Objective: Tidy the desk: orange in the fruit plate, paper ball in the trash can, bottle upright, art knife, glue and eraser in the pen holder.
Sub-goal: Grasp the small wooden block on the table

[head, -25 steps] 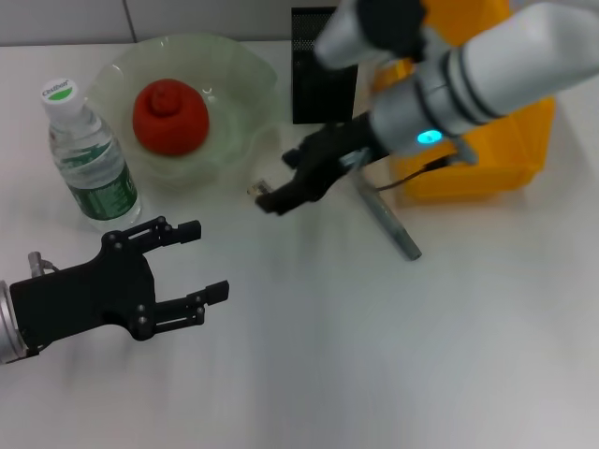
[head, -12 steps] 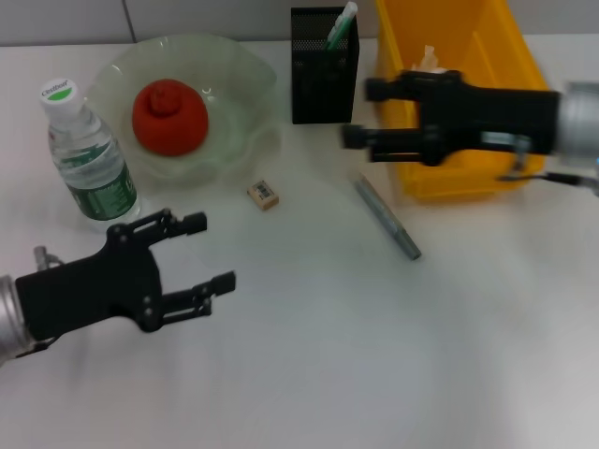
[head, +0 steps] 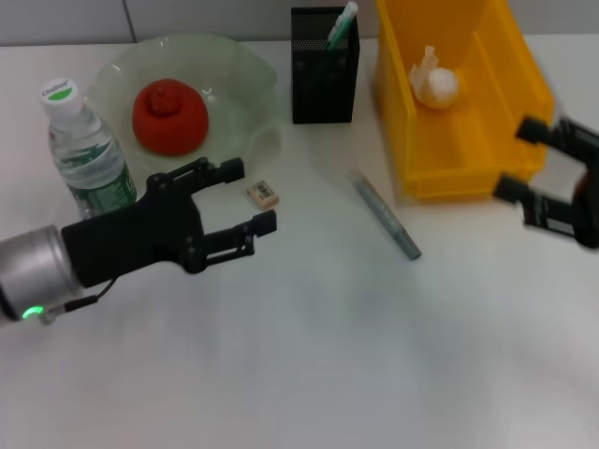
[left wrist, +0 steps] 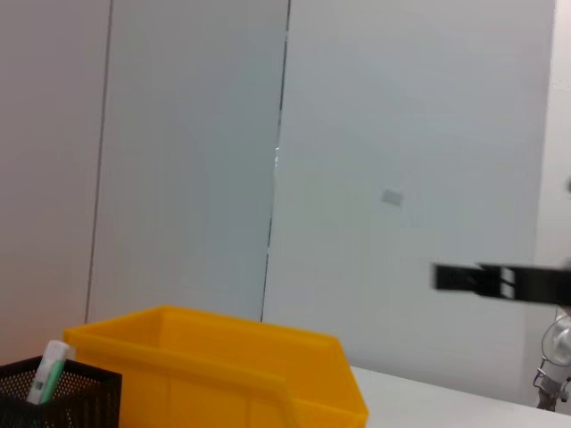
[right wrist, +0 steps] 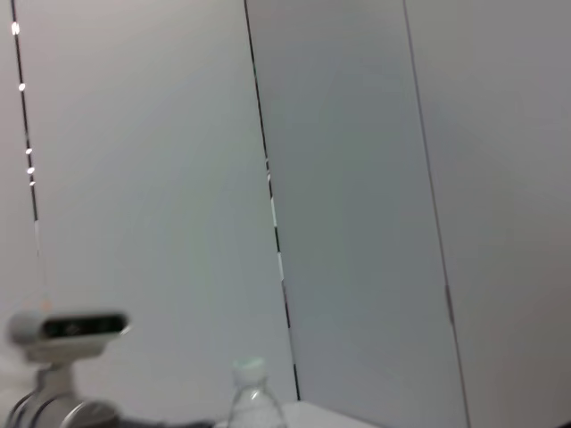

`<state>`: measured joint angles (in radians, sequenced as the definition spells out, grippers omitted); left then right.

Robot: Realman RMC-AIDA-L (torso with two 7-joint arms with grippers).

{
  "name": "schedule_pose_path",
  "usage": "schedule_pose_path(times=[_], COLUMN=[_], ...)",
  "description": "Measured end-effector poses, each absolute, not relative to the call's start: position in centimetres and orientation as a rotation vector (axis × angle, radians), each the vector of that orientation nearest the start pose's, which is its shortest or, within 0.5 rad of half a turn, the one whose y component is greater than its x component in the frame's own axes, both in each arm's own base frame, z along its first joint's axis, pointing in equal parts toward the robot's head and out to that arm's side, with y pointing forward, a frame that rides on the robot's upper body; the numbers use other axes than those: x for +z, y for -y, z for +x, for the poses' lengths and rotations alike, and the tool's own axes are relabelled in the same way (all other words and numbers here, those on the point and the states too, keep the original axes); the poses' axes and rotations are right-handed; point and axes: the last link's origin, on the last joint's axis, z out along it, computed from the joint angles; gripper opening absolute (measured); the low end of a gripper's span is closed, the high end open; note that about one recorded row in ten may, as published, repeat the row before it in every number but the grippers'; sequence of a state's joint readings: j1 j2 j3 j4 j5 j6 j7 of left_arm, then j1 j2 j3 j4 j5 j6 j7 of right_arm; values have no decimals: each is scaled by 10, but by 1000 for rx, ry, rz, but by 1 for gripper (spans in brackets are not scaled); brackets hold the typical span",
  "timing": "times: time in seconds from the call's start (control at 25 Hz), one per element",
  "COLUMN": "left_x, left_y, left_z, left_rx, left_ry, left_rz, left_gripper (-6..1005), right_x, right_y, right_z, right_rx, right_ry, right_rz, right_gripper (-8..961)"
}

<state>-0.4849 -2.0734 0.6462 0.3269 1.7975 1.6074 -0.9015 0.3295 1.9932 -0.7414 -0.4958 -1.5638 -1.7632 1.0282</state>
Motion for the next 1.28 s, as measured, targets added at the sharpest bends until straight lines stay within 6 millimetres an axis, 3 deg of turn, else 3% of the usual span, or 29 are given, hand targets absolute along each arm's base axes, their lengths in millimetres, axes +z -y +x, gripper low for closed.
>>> schedule_pose_path(times=[0.16,0.52,0.92,1.0,1.28], left_x=[-36,-32,-34,-39,-52], left_y=[-311,-342,-362,-373,-387], left_z=[-262,-246,-198,-184,-165], left_rx=[-946,-684,-405,-238,44], left_ry=[476,553,477,479,495], left_rz=[-2627,-2748,-2866,-2875,-2863], left_gripper=[798,798,798,798,798], right_x=[32,15,8,7,5], right_y=[-259,-264,-268,-268,-269], right_z=[307,318,321,320,320], right_rx=[985,818,763,764,762], right_ry=[-384,-439,-462,-462,-468], right_rz=[-2556,-2610,-2589,-2590,-2585], right_gripper=[803,803,803,803,803])
